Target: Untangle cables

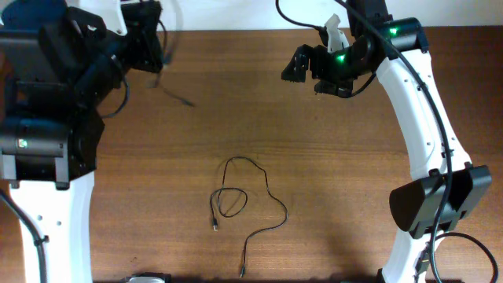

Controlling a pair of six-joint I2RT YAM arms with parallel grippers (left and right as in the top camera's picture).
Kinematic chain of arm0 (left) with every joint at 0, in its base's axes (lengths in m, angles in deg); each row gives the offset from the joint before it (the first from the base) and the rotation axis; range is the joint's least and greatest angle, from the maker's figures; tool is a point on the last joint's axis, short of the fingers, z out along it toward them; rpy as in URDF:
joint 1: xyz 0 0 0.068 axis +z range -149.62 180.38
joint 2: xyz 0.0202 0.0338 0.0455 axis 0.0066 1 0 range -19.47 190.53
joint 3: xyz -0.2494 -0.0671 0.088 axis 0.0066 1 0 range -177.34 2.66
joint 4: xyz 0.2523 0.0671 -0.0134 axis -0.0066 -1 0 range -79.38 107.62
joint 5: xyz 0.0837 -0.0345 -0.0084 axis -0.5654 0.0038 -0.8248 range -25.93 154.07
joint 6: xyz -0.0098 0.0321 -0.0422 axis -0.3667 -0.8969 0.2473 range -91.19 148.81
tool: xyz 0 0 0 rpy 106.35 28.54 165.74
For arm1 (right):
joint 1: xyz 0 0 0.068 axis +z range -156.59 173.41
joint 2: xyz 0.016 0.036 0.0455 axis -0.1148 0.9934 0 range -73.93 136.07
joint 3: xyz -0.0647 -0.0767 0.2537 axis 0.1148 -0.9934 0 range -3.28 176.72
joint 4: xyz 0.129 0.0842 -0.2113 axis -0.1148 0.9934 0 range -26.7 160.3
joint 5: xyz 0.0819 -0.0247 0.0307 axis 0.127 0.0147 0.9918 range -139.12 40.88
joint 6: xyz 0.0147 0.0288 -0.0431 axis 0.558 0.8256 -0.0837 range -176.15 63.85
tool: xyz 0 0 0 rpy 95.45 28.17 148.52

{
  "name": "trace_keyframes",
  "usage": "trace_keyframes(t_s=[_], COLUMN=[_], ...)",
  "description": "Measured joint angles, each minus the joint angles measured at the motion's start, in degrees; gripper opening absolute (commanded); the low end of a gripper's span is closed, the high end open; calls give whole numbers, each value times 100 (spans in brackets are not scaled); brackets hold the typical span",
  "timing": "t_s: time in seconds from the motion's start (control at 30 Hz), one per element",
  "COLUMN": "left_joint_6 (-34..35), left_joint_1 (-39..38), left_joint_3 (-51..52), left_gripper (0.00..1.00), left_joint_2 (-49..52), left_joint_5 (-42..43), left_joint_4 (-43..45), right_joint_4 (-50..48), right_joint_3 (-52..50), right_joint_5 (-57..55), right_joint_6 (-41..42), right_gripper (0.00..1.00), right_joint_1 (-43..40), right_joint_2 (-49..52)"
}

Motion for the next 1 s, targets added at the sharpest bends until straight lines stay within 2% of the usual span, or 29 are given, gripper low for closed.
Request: trace_keyframes(t_s=[0.1, 0.27, 0.4, 0.53, 0.6, 0.7, 0.87, 0.93, 1.0], left_joint_6=[-299, -1532, -2354, -2653, -2717, -2796, -3145, -3309, -3442], left_joint_1=[0, 63, 662, 1659, 2017, 2479, 2983, 3086, 3215], left_joint_3=[-7, -7, -4, -4, -4, -4, -7, -7, -7], left_gripper=[0, 0, 0, 1, 9, 12, 8, 0, 0], left_joint_2=[125, 468, 638, 837, 964, 1193, 1834, 2155, 2553], left_joint_5=[188, 330, 372, 376, 378, 319, -31, -247, -579], left_joint_4=[-278, -1296, -1735, -1759, -1755, -1646, -1316, -1043, -682], right_joint_4=[24, 116, 146, 149, 149, 149, 177, 197, 203], right_joint_3=[0, 0, 0, 0, 0, 0, 0, 0, 0], right_joint_5=[2, 0, -2, -2, -2, -2, -66, -87, -94], right_joint_6=[-2, -83, -151, -170, -177, -179, -195, -208, -214], right_gripper=[98, 98, 98, 99, 98, 98, 98, 98, 98], right_joint_1=[0, 0, 0, 0, 0, 0, 0, 0, 0], right_joint_2=[0, 0, 0, 0, 0, 0, 0, 0, 0])
